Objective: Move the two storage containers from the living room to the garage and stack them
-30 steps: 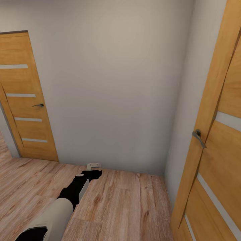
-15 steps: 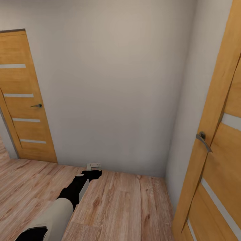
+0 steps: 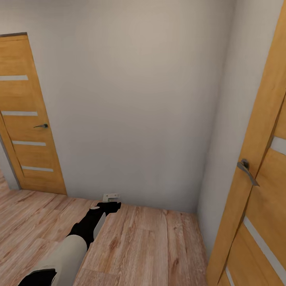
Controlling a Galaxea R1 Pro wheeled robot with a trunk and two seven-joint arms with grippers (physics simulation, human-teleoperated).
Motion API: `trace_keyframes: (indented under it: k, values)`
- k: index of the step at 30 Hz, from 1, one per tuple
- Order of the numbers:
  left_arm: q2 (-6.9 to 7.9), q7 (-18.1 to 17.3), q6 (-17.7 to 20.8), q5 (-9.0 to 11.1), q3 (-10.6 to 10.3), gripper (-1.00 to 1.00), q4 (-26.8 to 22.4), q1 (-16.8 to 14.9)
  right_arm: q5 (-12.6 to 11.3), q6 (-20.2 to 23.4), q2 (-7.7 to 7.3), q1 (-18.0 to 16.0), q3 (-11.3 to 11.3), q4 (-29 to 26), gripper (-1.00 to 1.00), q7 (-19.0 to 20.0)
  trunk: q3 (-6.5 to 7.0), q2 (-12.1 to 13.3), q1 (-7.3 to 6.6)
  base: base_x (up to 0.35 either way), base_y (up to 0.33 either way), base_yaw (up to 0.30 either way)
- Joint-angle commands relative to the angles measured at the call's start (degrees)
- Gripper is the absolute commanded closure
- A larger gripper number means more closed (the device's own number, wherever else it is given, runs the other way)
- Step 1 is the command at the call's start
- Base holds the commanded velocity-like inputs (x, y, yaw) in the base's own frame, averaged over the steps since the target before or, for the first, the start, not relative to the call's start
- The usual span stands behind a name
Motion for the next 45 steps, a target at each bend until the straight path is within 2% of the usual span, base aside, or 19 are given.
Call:
trace_keyframes:
  k: [1,21,39,45]
  values:
    - [-0.09,-0.1,0.3,-0.6,0.4,-1.00,-0.1,0.0,0.3,-0.2,0.00,0.0,0.0,0.1,-1.00,-0.3,-0.05,0.0,0.02,0.118,0.000,0.000]
    - [-0.10,-0.1,0.3,-0.6,0.4,-1.00,-0.1,0.0,0.3,-0.2,0.00,0.0,0.0,0.0,-1.00,-0.3,-0.05,0.0,0.02,0.017,0.000,0.000]
    - [-0.10,0.0,0.3,-0.6,0.4,-1.00,-0.1,0.0,0.3,-0.2,0.00,0.0,0.0,0.1,-1.00,-0.3,-0.05,0.0,0.02,0.077,0.000,0.000]
    - [-0.05,0.0,0.3,-0.6,0.4,-1.00,-0.1,0.0,0.3,-0.2,0.00,0.0,0.0,0.1,-1.00,-0.3,-0.05,0.0,0.02,0.239,0.000,0.000]
